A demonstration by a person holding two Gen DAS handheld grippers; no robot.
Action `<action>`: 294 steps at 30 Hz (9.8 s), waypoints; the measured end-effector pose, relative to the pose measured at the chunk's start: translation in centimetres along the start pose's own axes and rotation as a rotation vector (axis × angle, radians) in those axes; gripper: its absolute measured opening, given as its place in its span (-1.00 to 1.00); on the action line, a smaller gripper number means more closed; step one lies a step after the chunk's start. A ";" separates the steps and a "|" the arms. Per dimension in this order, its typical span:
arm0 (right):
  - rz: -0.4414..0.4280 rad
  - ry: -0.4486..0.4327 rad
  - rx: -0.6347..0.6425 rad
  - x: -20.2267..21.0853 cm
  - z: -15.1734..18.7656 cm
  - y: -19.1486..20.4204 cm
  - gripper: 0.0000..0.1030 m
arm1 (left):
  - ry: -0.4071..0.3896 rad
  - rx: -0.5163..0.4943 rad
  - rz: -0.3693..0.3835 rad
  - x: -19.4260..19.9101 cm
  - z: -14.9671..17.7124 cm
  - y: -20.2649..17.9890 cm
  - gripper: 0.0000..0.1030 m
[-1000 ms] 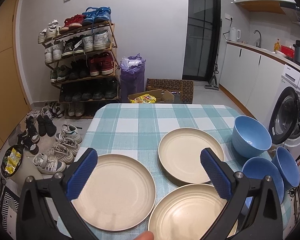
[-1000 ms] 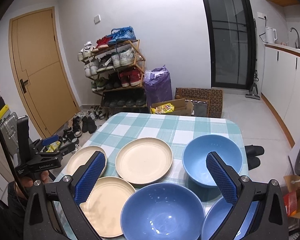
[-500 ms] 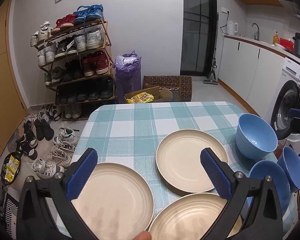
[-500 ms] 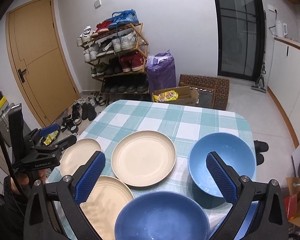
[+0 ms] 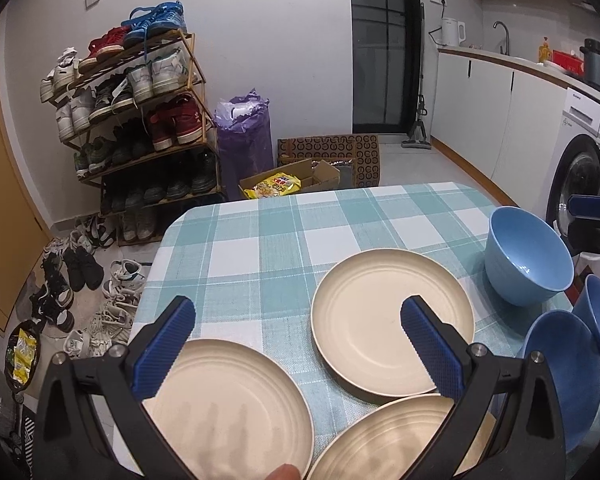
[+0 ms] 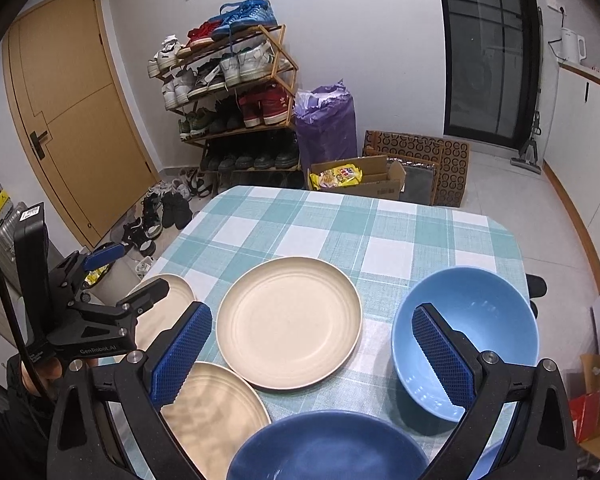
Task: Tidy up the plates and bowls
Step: 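Lower both grippers toward the rim of one cream plate, then close both grippers on opposite points of the cream plate rim, then lift the cream plate off the table with both grippers, then carry the held plate over another cream plate with both grippers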
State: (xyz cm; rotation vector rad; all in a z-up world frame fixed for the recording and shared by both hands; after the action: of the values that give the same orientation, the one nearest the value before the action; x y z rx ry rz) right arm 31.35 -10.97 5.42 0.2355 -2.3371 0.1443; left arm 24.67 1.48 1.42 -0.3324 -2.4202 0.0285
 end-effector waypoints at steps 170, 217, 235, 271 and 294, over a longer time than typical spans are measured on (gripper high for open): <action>0.283 0.460 0.328 -18.8 4.4 2.8 -0.60 | 0.403 0.090 0.111 -13.3 5.2 2.1 -0.58; 0.286 0.359 0.352 -13.7 3.5 4.3 -0.61 | 0.311 0.069 0.082 -7.7 3.2 1.5 -0.59; 0.251 0.238 0.307 -5.7 3.3 5.6 -0.61 | 0.225 0.045 0.060 -0.7 2.8 -0.1 -0.59; 0.112 0.079 0.214 3.7 9.7 8.1 -0.61 | 0.133 0.033 0.022 7.1 7.7 -1.3 -0.59; 0.106 0.084 0.226 5.0 15.3 10.6 -0.60 | 0.117 0.057 0.021 8.1 12.0 -0.7 -0.59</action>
State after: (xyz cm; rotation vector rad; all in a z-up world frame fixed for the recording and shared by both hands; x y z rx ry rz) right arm 15.01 -3.89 -2.10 0.2123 -2.2492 0.4633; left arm 10.88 3.60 -2.50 -0.3242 -2.2952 0.0849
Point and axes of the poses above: each gripper's, at about its wrist camera, not at the fingertips, and x roughly against the way its jaws point, y to its left, z to its underside, the point moved 5 cm from there along -x, roughly the way its jaws point, and after that the axes turned 12 degrees about z, right-handed, at the moved point
